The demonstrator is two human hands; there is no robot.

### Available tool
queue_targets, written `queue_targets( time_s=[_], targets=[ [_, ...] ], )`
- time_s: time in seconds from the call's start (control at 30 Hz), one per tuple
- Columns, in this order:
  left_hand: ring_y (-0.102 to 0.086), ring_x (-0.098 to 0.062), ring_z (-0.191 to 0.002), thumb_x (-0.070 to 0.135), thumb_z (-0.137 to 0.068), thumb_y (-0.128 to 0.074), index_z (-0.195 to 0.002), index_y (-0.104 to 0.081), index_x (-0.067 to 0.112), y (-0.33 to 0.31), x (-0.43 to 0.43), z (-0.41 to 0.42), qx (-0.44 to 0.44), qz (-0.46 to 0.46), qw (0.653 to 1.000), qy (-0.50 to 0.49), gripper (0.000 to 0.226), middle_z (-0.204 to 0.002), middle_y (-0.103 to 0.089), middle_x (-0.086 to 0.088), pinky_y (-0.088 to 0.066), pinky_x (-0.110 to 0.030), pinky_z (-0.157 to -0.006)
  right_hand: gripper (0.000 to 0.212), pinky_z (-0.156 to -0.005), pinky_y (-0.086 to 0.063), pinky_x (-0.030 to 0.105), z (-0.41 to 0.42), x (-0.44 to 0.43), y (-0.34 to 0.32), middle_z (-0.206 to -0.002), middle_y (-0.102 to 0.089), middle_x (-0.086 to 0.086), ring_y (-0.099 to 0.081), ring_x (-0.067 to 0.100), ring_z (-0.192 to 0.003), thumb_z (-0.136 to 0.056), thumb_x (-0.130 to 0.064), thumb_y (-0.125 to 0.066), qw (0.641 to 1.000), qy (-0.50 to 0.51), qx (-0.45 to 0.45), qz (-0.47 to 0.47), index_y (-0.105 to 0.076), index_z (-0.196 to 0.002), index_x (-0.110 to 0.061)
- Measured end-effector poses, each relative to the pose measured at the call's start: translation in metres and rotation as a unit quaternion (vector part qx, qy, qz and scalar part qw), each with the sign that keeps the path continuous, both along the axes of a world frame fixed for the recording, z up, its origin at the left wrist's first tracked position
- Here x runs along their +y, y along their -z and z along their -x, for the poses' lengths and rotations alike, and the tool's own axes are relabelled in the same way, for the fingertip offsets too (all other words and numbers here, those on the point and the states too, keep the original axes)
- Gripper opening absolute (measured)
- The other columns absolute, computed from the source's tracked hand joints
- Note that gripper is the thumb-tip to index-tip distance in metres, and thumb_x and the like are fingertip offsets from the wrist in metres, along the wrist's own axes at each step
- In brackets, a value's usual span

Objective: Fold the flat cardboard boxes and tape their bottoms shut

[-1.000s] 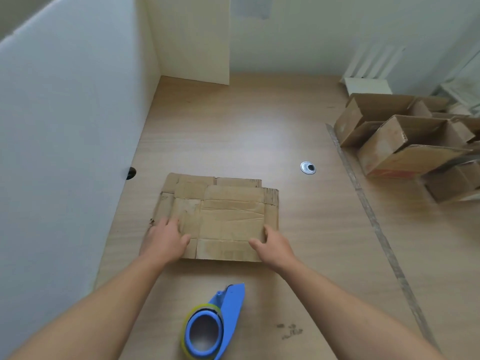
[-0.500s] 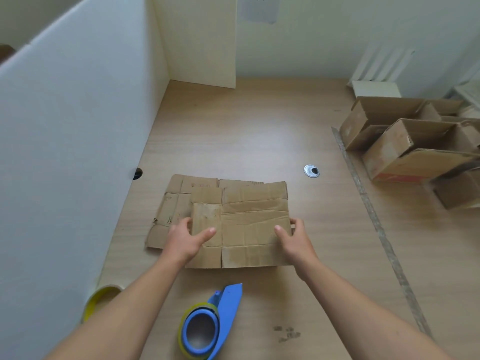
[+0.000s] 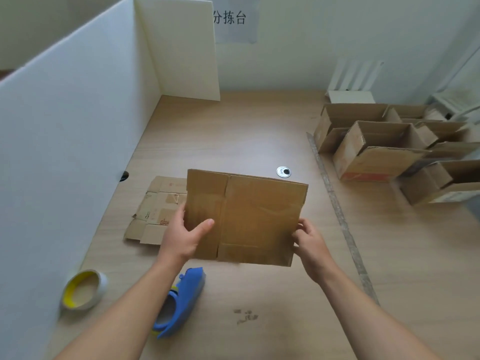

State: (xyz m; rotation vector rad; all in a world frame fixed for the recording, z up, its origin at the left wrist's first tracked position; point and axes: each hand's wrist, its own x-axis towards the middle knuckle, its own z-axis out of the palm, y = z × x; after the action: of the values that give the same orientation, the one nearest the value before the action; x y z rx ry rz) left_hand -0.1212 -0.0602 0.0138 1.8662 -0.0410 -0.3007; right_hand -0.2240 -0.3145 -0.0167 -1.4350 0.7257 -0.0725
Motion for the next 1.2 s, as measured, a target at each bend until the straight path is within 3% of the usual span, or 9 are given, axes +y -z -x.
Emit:
queue_targets(
  time_s=[0.1,0.27,0.37,0.53,0.63,0.77,0.83,0.97,1.2],
  targets=[
    [-0.065,-0.01,-0.111,0.046,-0.065,-0.083,-0.129,-0.054,0.029,-0.007,-0.013,0.023,0.004,0.06,0.998,0.034,0.073,-0.118,-0.069,0.011,-0.053,-0.036,-0.095,0.028,-0.083,-0.046,0.035,0.013,-0.01,-0.013,-0.106,-0.068,0.0,-0.06,0.015,-0.096,-0.098,-0.008,-0.043,0.997,0.034,-0.049,-0.04,-0.063,-0.112,-0.021],
    [-0.068,-0.01,-0.101,0.047,-0.056,-0.083,-0.117,-0.054,0.03,-0.019,-0.032,0.054,0.0,0.104,0.992,0.068,0.07,-0.107,-0.071,0.012,-0.056,-0.025,-0.079,0.024,-0.084,-0.045,0.027,0.037,-0.021,-0.022,-0.108,-0.069,-0.026,-0.062,-0.01,-0.101,-0.105,-0.036,-0.042,0.993,-0.013,-0.097,-0.061,-0.057,-0.123,-0.033],
    [-0.064,-0.002,-0.104,0.054,-0.059,-0.077,-0.123,-0.054,0.032,-0.025,-0.04,0.068,-0.016,0.1,0.99,0.099,0.071,-0.114,-0.067,0.008,-0.052,-0.02,-0.081,0.03,-0.092,-0.047,0.032,0.047,-0.028,-0.023,-0.12,-0.065,-0.025,-0.058,-0.006,-0.113,-0.098,-0.048,-0.046,0.99,-0.047,-0.117,-0.06,-0.053,-0.126,-0.041],
    [-0.042,-0.011,-0.137,0.048,-0.071,-0.074,-0.151,-0.026,0.044,-0.02,-0.041,0.079,-0.051,0.039,0.99,0.124,0.094,-0.148,-0.045,0.009,-0.041,-0.041,-0.11,0.035,-0.091,-0.05,0.03,0.067,-0.039,-0.024,-0.119,-0.066,-0.019,-0.061,0.0,-0.111,-0.091,-0.041,-0.057,0.986,-0.047,-0.157,-0.024,-0.052,-0.125,-0.037],
    [-0.035,-0.012,-0.143,0.04,-0.073,-0.069,-0.155,-0.009,0.045,-0.012,-0.044,0.086,-0.053,0.001,0.987,0.15,0.103,-0.155,-0.036,0.013,-0.038,-0.051,-0.113,0.038,-0.086,-0.052,0.022,0.081,-0.044,-0.021,-0.12,-0.067,-0.012,-0.062,0.004,-0.112,-0.091,-0.034,-0.059,0.985,-0.048,-0.165,-0.011,-0.053,-0.128,-0.029],
    [-0.045,-0.016,-0.136,0.024,-0.073,-0.058,-0.154,-0.005,0.049,-0.008,-0.06,0.096,-0.058,-0.021,0.986,0.152,0.1,-0.151,-0.04,0.013,-0.047,-0.047,-0.105,0.039,-0.084,-0.052,0.02,0.095,-0.05,-0.017,-0.119,-0.069,-0.012,-0.062,0.007,-0.113,-0.09,-0.034,-0.06,0.987,-0.051,-0.155,-0.007,-0.057,-0.128,-0.026],
    [-0.048,-0.006,-0.131,0.017,-0.076,-0.055,-0.152,-0.003,0.05,-0.006,-0.067,0.101,-0.067,0.0,0.988,0.135,0.098,-0.149,-0.039,0.02,-0.05,-0.043,-0.103,0.039,-0.084,-0.053,0.023,0.098,-0.053,-0.017,-0.118,-0.069,-0.013,-0.063,0.008,-0.113,-0.089,-0.034,-0.062,0.987,-0.043,-0.154,-0.001,-0.057,-0.127,-0.028],
    [-0.035,-0.002,-0.14,0.015,-0.08,-0.06,-0.151,-0.006,0.055,-0.001,-0.072,0.109,-0.095,0.02,0.985,0.141,0.098,-0.152,-0.035,0.016,-0.044,-0.047,-0.11,0.049,-0.085,-0.053,0.023,0.103,-0.055,-0.018,-0.121,-0.067,-0.014,-0.064,0.006,-0.111,-0.09,-0.031,-0.063,0.985,-0.028,-0.168,0.004,-0.049,-0.136,-0.033],
    [-0.048,0.001,-0.129,0.051,-0.069,-0.076,-0.149,-0.019,0.056,0.008,-0.069,0.116,-0.08,-0.011,0.986,0.145,0.099,-0.148,-0.042,0.012,-0.047,-0.043,-0.106,0.064,-0.096,-0.052,0.029,0.111,-0.052,-0.009,-0.127,-0.065,-0.013,-0.059,0.008,-0.122,-0.084,-0.044,-0.07,0.987,-0.058,-0.146,0.038,-0.045,-0.142,-0.034]
  ],
)
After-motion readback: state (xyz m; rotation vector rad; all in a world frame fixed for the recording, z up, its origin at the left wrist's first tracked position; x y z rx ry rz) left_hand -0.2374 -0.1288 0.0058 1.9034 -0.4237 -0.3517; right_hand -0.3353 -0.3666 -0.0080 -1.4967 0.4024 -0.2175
